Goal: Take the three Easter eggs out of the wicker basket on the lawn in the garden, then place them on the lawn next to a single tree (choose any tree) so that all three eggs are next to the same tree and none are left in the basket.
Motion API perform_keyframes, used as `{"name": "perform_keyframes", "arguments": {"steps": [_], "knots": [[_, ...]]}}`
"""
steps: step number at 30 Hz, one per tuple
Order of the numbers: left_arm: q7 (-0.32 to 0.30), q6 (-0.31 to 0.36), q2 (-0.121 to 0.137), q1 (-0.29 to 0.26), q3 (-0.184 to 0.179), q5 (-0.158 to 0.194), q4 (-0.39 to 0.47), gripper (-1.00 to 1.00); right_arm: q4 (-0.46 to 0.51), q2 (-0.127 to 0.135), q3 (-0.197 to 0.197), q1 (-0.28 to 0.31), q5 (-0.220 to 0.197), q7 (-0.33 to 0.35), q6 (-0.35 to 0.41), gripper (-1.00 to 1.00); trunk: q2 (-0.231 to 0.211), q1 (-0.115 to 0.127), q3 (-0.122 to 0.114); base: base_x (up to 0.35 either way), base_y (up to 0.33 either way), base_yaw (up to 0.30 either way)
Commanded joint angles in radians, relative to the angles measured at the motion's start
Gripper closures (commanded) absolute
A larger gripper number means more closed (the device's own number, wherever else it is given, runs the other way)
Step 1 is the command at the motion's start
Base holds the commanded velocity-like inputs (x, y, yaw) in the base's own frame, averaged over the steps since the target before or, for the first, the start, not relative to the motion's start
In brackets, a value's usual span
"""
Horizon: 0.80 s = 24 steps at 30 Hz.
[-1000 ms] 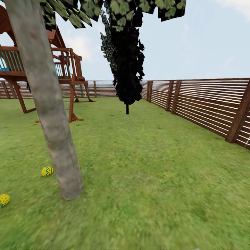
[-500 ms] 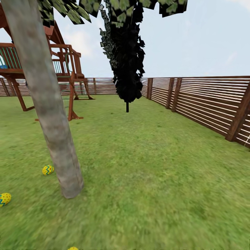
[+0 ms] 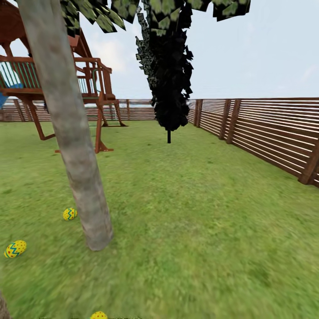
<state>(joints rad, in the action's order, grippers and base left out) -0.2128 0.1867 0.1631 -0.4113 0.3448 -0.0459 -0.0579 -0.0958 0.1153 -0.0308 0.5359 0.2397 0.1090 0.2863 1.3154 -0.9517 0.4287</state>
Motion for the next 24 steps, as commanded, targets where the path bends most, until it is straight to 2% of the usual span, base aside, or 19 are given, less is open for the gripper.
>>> {"name": "perform_keyframes", "arguments": {"steps": [1,22,24], "knots": [[-0.002,0.003,0.000,-0.001,0.008,-0.005,-0.002,-1.00,-0.001,0.000,-0.003,0.001,0.007,0.005,0.002,-1.00,0.001,0.000,0.001,0.000,0.000,0.277],[0.001,-0.001,-0.012,-0.001,0.008,-0.003,-0.003,-1.00,-0.001,-0.003,-0.003,0.001,0.008,0.006,0.003,-1.00,0.001,0.000,0.004,0.000,0.000,0.285],[0.001,0.000,-0.014,-0.001,0.008,-0.003,-0.003,-1.00,-0.001,-0.003,-0.003,0.001,0.007,0.006,0.001,-1.00,-0.013,0.008,-0.002,0.000,0.000,0.114]]}}
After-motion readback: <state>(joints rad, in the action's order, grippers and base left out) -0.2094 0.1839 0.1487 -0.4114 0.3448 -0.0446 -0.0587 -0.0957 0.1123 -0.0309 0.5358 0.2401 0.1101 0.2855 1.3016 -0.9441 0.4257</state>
